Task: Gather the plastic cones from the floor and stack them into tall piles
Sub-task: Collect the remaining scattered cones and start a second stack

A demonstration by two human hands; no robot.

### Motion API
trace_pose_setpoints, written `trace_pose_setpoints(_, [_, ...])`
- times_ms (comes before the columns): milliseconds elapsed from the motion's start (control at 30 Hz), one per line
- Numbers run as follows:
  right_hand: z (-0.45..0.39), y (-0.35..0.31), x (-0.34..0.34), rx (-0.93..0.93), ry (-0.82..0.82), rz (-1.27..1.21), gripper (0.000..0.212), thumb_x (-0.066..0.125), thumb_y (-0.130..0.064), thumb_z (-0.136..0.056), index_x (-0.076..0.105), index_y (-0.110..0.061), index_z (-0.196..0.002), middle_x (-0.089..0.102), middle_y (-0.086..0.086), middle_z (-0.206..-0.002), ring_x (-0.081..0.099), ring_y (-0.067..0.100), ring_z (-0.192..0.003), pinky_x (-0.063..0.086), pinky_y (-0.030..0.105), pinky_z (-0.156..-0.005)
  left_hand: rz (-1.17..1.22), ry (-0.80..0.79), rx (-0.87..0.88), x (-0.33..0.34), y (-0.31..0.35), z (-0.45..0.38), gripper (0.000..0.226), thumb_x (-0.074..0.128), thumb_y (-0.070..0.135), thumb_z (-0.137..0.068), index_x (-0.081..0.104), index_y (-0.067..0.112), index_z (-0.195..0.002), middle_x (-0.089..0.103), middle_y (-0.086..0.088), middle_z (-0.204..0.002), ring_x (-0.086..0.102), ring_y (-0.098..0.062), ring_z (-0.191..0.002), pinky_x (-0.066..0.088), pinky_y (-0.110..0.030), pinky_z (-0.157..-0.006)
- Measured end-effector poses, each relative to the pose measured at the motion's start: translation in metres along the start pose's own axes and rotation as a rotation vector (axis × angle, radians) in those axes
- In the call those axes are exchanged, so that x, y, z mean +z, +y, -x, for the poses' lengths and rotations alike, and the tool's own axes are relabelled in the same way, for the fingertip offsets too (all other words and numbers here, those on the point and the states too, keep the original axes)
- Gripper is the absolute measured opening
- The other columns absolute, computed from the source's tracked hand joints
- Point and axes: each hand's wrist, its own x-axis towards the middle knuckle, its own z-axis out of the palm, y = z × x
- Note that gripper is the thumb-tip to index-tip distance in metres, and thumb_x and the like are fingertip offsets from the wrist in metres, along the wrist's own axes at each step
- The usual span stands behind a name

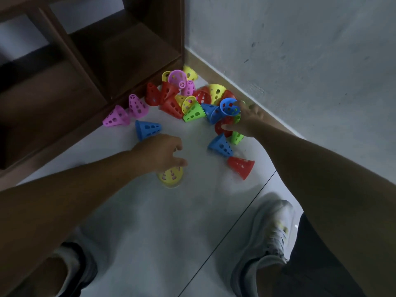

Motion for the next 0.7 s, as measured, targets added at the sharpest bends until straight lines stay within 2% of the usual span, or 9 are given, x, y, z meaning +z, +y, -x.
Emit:
trace_pose_setpoints(100, [-0.012, 0.006, 0.007, 0.006, 0.004, -0.042, 0.101, 0.076, -0.059, -0.078, 0.019, -0.032, -0.157, 0.018, 0.018, -0.161, 0.011, 0.041, -0.15, 0.013, 0.059, -0.119, 0.048, -0.009, -0.021, 0.007, -0.007, -0.005, 0.055, 0.071, 0.053, -0.087, 0.06, 0.022, -0.131, 0.063, 0.003, -0.127, 0.061, -0.016, -0.11, 0.052, -0.04, -0.095])
trace_pose_setpoints(267, [-0.032, 0.015, 0.029, 0.04, -0.021, -0.057, 0.107, 0.071, -0.078, -0.064, 0.02, -0.045, -0.152, 0.023, 0.022, -0.151, 0.022, 0.049, -0.14, 0.025, 0.059, -0.113, 0.073, -0.041, -0.038, 0.018, -0.014, -0.016, 0.051, 0.07, 0.055, -0.086, 0.061, 0.025, -0.126, 0.064, 0.005, -0.123, 0.062, -0.016, -0.101, 0.054, -0.035, -0.087])
trace_pose_setpoints(433, [-0.041, 0.011, 0.034, 0.019, 0.027, -0.028, 0.098, 0.069, -0.077, -0.068, 0.027, -0.042, -0.15, 0.026, 0.017, -0.154, 0.025, 0.049, -0.138, 0.036, 0.061, -0.108, 0.082, -0.03, -0.013, 0.017, -0.005, -0.033, 0.047, 0.068, 0.056, -0.088, 0.062, 0.024, -0.123, 0.065, 0.006, -0.121, 0.062, -0.014, -0.093, 0.053, -0.034, -0.087])
trace_pose_setpoints(600, [-0.043, 0.003, 0.038, 0.023, 0.104, 0.022, 0.096, 0.069, -0.072, -0.074, 0.026, -0.036, -0.152, 0.019, 0.017, -0.161, 0.022, 0.045, -0.145, 0.041, 0.058, -0.104, 0.111, -0.01, 0.009, 0.009, 0.004, -0.043, 0.045, 0.068, 0.056, -0.088, 0.064, 0.025, -0.121, 0.066, 0.008, -0.118, 0.063, -0.013, -0.101, 0.054, -0.036, -0.09])
trace_pose_setpoints(700, [-0.043, 0.001, 0.041, 0.031, 0.149, 0.053, 0.099, 0.064, -0.079, -0.073, 0.025, -0.034, -0.152, 0.019, 0.018, -0.162, 0.023, 0.044, -0.145, 0.041, 0.058, -0.102, 0.118, -0.016, 0.016, 0.004, 0.005, -0.049, 0.045, 0.068, 0.054, -0.089, 0.063, 0.026, -0.124, 0.066, 0.009, -0.118, 0.062, -0.013, -0.104, 0.053, -0.038, -0.094])
